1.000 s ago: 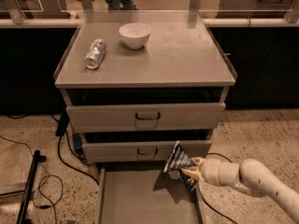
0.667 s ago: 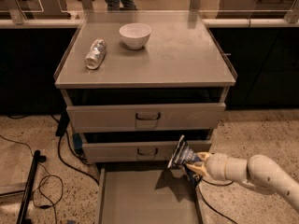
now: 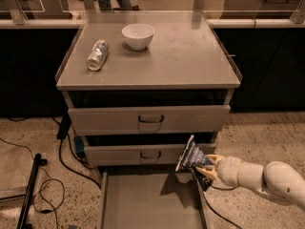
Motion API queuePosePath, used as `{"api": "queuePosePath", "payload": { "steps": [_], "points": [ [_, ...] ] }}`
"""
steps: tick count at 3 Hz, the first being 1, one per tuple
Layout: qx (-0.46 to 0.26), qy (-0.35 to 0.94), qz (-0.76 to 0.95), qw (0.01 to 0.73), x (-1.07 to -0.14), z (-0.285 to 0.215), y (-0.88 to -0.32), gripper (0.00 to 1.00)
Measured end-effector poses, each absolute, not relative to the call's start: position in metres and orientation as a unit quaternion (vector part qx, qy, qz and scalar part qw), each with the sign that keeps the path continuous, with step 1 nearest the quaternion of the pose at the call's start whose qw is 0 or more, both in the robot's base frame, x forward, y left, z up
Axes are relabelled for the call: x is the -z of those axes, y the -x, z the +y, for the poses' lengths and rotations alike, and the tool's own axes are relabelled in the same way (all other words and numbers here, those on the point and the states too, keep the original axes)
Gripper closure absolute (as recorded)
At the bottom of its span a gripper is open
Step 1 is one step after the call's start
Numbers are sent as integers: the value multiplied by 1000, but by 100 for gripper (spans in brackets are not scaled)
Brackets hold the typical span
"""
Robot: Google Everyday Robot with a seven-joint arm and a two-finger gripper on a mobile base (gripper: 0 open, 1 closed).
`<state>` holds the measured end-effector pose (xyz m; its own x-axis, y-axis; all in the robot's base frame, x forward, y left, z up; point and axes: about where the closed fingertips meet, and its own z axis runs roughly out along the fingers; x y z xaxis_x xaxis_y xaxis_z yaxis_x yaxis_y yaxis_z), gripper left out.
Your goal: Pick blue chip bag from bottom drawer and place on counter
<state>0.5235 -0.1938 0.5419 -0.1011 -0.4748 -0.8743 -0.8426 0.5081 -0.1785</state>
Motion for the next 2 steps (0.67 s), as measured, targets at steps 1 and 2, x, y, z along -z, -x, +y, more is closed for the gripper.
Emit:
{"api": "queuePosePath", "payload": {
  "steps": [1, 2],
  "points": [
    [-174, 470, 705, 501, -567, -192, -529, 100],
    [-141, 487, 688, 519, -623, -195, -543, 100]
  ]
}}
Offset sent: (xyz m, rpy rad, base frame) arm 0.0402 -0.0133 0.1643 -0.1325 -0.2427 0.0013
